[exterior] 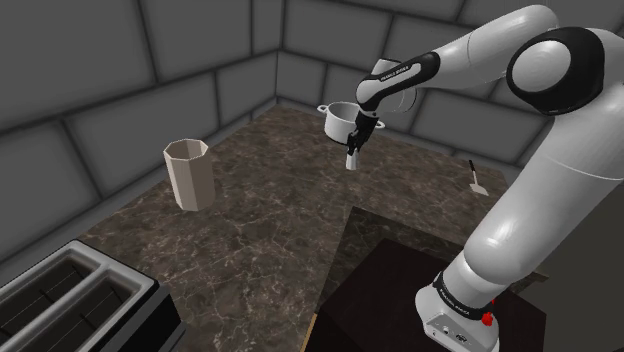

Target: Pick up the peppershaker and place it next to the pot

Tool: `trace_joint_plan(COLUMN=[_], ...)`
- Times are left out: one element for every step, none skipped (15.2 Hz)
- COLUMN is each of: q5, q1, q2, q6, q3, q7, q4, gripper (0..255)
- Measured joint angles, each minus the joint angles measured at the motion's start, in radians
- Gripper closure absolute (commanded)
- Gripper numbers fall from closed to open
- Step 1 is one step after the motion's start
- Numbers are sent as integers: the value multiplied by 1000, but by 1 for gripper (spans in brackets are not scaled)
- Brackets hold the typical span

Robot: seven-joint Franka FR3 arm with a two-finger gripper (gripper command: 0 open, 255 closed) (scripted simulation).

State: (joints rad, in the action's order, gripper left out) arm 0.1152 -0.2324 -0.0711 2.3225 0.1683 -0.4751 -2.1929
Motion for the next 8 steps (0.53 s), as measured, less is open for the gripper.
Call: trace_joint_plan(q5=[0,0,0,0,0,0,0,0], q1=[0,0,0,0,0,0,0,0], q2=[0,0,0,0,0,0,0,0], q6=[0,0,0,1,1,1,1,1], q3=[0,0,0,0,0,0,0,0], q7=[0,0,0,0,0,0,0,0], q4=[0,0,0,0,0,0,0,0], gripper=[255,0,0,0,0,0,0,0])
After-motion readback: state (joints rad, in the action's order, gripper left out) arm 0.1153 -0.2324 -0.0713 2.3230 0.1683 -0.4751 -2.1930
